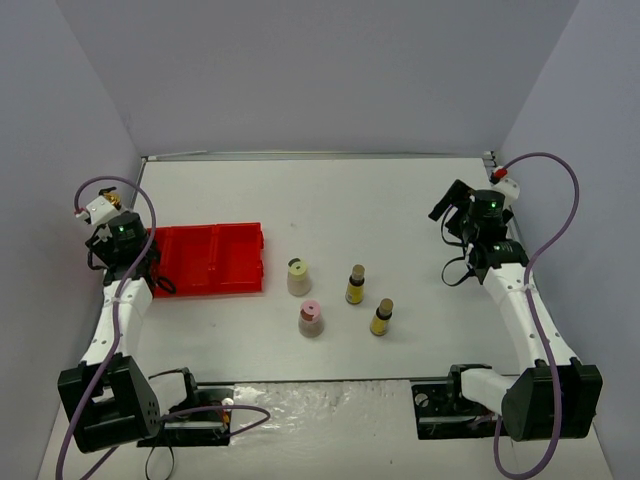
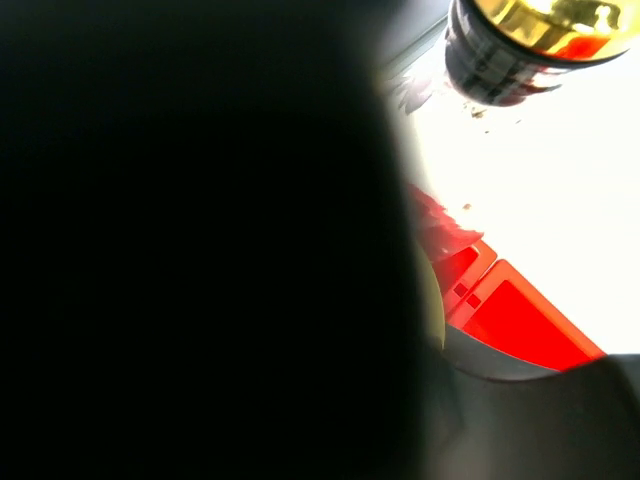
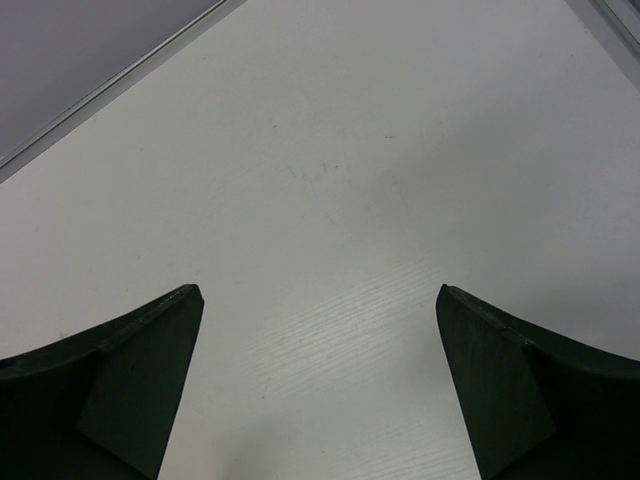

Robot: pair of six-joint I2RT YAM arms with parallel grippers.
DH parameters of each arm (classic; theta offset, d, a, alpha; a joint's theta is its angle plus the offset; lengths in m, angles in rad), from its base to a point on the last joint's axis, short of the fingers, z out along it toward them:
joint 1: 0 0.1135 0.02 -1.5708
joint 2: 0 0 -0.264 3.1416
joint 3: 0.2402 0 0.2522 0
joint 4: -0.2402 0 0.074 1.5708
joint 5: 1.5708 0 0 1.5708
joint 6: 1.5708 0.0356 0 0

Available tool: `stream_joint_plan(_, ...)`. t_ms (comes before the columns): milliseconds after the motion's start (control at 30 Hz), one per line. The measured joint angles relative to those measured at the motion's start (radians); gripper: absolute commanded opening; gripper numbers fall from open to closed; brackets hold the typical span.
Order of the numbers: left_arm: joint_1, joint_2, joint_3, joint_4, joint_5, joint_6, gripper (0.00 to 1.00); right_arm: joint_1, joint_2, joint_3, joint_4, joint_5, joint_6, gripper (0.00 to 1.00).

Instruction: Organize the condiment bottles

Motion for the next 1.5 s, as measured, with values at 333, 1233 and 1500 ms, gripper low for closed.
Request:
stream_joint_plan(333,0.000,0.000,0.000,-0.002,-0.004,-0.014,0.66,0.000,0.000,-0.003,0.000,-0.001,0.000,1.00)
stream_joint_plan(1233,-0.065,-0.096,0.232,-0.379,0.067,-0.033,0.90,0.020,0.001,-0.006,0.015,-0.009,0.023,1.00)
stream_joint_plan(1500,-0.239,-0.138,0.307,-0.652,0.005,-0.101,0.90,0.020,0.006,-0.006,0.016,-0.009,0.023,1.00)
